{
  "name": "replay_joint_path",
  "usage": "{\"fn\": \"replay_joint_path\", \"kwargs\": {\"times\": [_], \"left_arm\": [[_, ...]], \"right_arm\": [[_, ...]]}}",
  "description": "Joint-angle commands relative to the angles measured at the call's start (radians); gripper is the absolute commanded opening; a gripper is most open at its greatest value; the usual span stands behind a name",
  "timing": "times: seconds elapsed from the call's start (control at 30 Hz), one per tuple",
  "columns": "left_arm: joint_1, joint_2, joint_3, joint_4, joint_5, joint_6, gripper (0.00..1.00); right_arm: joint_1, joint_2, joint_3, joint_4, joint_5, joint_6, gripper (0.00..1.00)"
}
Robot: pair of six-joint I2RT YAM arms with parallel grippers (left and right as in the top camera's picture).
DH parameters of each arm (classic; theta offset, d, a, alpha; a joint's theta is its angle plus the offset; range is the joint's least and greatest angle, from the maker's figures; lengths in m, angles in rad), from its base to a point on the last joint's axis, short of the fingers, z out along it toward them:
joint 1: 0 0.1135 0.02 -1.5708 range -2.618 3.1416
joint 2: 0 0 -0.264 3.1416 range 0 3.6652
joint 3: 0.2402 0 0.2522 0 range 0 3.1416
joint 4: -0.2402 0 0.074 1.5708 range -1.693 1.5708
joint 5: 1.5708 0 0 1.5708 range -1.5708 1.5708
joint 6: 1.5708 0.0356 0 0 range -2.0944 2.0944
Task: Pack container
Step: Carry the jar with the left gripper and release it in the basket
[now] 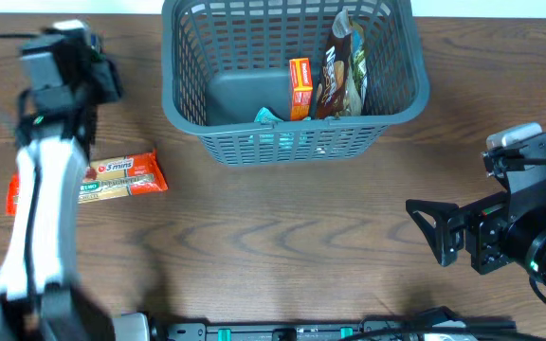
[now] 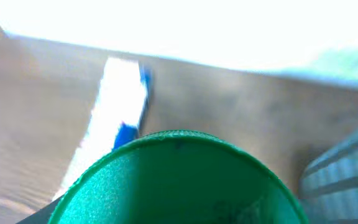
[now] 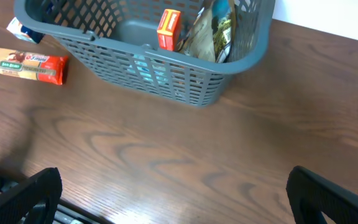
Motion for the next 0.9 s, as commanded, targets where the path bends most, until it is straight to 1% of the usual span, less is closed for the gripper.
{"fn": "replay_joint_path", "kwargs": {"times": [0.0, 0.07, 0.17, 0.3, 0.4, 0.53, 0.7, 0.8, 0.87], "left_arm": [[-0.008, -0.176, 0.019, -0.008, 0.000, 0.000, 0.50], [-0.031, -0.267, 0.021, -0.008, 0.004, 0.029, 0.50], [-0.111, -0.376, 0.036, -0.027, 0.003, 0.077, 0.50], [-0.257, -0.421, 0.071, -0.099, 0.003, 0.098, 0.49], [-0.380, -0.401, 0.079, -0.148, 0.003, 0.099, 0.50], [-0.511, -0.346, 0.079, -0.192, -0.002, 0.123, 0.50], [-0.573, -0.248, 0.079, -0.262, -0.012, 0.123, 0.50], [-0.586, -0.194, 0.079, -0.270, -0.018, 0.123, 0.49], [-0.586, -0.168, 0.079, -0.272, -0.059, 0.123, 0.49]], "right_arm": [[-0.002, 0.002, 0.005, -0.002, 0.010, 0.009, 0.99], [-0.002, 0.002, 0.005, -0.002, 0.010, 0.009, 0.99], [-0.002, 0.002, 0.005, -0.002, 0.010, 0.009, 0.99], [-0.002, 0.002, 0.005, -0.002, 0.010, 0.009, 0.99], [-0.002, 0.002, 0.005, -0.002, 0.010, 0.009, 0.99], [-0.002, 0.002, 0.005, -0.002, 0.010, 0.009, 0.99], [-0.002, 0.002, 0.005, -0.002, 0.010, 0.009, 0.99], [-0.002, 0.002, 0.005, -0.002, 0.010, 0.009, 0.99], [-0.002, 0.002, 0.004, -0.002, 0.010, 0.009, 0.99]]}}
